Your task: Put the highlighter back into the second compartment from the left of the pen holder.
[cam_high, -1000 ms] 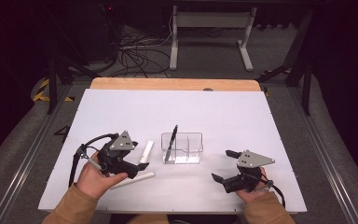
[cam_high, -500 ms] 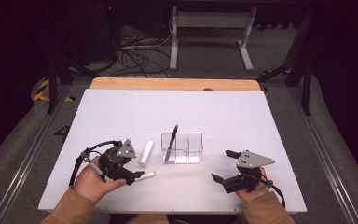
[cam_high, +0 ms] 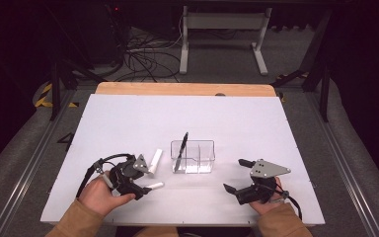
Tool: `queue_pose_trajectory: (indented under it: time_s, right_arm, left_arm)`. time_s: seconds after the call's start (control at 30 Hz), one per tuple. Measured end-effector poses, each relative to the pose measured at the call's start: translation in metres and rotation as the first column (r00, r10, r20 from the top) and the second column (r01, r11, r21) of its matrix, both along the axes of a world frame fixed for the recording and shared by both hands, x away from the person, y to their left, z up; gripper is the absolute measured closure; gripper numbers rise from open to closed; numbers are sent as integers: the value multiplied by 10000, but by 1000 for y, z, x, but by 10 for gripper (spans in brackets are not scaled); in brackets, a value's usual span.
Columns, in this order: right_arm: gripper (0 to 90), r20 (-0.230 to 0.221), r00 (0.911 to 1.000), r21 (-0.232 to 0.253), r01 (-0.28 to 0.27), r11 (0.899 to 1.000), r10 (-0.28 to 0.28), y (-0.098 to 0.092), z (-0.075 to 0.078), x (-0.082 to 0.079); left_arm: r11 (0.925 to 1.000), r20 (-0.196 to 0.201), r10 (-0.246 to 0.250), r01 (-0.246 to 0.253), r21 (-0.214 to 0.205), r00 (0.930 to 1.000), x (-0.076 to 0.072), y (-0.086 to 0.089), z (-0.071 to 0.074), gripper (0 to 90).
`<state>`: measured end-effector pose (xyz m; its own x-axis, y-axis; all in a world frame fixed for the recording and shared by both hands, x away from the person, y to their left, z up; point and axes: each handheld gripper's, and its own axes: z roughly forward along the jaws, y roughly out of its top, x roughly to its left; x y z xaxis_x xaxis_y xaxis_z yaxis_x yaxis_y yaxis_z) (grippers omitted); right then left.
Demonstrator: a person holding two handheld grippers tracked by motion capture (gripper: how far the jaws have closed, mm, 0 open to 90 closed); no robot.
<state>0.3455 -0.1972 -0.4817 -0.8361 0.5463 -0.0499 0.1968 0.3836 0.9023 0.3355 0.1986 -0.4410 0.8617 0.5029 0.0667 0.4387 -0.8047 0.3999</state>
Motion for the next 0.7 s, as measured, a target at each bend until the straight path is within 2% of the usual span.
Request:
queue_pose_trajectory:
  time_s: [0.13,0.3,0.4,0.7]
  right_arm:
    - [19,18,10000,-2,-1,10000,1,0,0,0]
    - [18,24,10000,-15,51,10000,-51,0,0,0]
    - [18,39,10000,-22,58,10000,-58,0,0,0]
    - [18,26,10000,-22,48,10000,-47,0,0,0]
  left_arm:
    - [9997,-379,-4,14,262,9993,2,-3,-4,439]
    - [9982,-557,-257,287,524,9981,2,-6,-7,527]
    - [9955,-658,-436,489,815,9969,2,-7,-9,571]
    - [9867,-518,-615,685,1473,9968,2,-11,-15,696]
